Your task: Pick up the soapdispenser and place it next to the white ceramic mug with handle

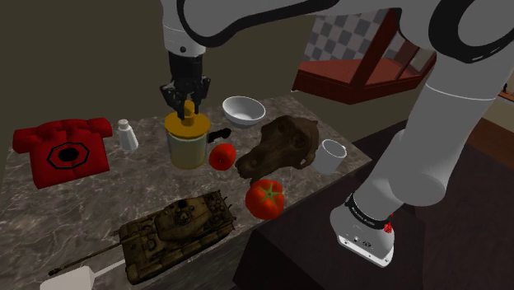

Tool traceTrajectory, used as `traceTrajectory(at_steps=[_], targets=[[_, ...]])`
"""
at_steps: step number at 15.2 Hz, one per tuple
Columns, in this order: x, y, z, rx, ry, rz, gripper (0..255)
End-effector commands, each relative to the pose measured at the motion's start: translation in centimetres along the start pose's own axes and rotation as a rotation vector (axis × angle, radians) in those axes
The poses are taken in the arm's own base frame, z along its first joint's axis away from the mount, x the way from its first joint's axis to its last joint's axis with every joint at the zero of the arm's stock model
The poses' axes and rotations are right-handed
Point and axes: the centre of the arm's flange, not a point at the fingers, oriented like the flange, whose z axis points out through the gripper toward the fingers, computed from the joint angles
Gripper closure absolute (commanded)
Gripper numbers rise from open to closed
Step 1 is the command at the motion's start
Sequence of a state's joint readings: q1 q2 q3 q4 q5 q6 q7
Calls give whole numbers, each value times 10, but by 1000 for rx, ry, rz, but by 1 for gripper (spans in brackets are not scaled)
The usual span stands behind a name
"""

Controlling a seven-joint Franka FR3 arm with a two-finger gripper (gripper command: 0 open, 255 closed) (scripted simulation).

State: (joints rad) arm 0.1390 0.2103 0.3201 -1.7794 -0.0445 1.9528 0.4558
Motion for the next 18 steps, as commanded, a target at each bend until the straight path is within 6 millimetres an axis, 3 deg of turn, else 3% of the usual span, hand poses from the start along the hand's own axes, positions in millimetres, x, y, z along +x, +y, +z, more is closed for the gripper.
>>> traceTrajectory(at_steps=[1, 18], targets=[[0, 0, -10, 0, 0, 0, 255], [-4, -1, -100, 0, 0, 0, 255]])
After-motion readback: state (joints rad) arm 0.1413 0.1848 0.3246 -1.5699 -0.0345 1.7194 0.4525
